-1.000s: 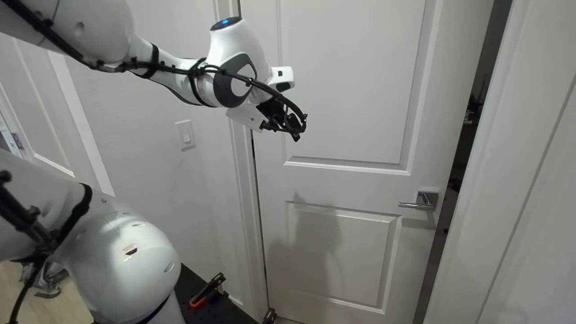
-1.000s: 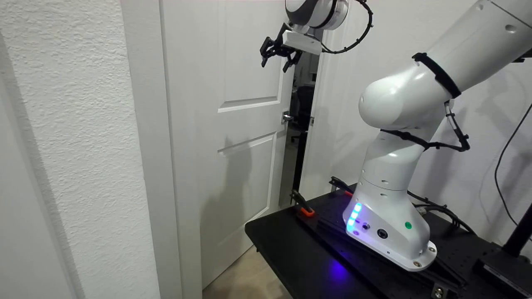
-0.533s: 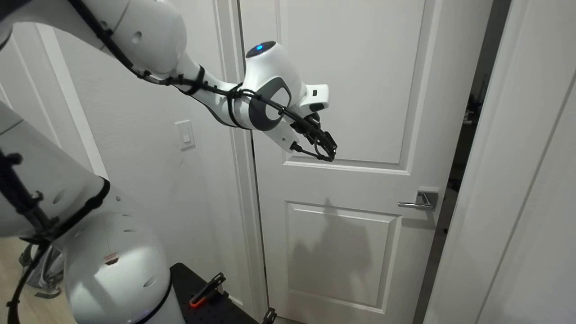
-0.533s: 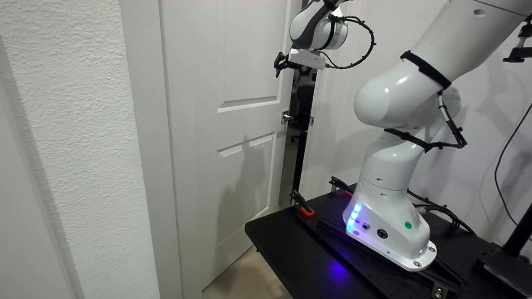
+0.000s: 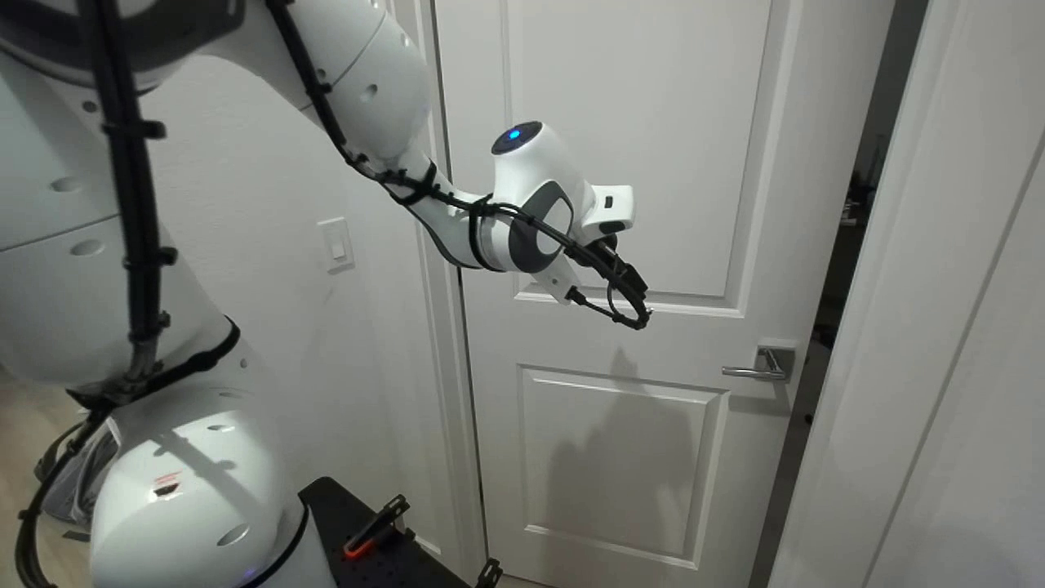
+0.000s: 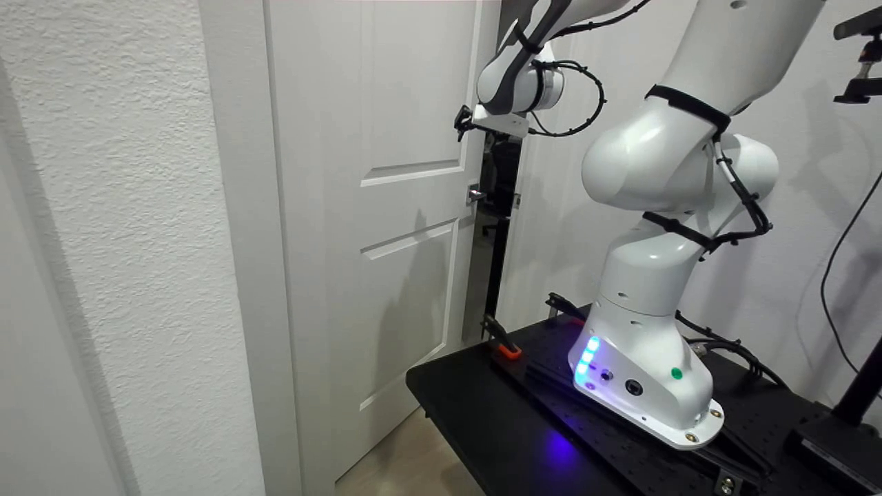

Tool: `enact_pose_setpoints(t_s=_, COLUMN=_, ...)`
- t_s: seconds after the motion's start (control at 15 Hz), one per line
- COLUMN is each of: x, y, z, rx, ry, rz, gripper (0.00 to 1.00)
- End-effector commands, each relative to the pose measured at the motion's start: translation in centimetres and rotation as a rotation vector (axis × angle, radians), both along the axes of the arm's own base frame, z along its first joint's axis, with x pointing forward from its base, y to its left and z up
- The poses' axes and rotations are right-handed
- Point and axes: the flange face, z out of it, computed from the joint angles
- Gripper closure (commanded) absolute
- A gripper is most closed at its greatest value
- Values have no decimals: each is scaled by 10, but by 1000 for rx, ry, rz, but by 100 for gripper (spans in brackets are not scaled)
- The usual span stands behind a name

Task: Close the door and turn off the light

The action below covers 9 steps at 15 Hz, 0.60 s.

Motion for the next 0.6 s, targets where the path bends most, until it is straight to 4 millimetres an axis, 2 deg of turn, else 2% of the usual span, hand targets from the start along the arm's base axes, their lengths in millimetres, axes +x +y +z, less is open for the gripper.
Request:
enact_pose_setpoints(t_s=0.0, x=22, y=-23, z=-8, rx=-9, ry=-45, rz=-22, gripper=0)
enact_pose_setpoints(t_s=0.33, x=37, y=-62, z=-15, rx=-36, ry=-64, rz=-33, gripper=0)
enact_pose_setpoints(t_s=0.53, x=44, y=-87, z=-9, rx=-48, ry=-74, rz=-73, gripper=0)
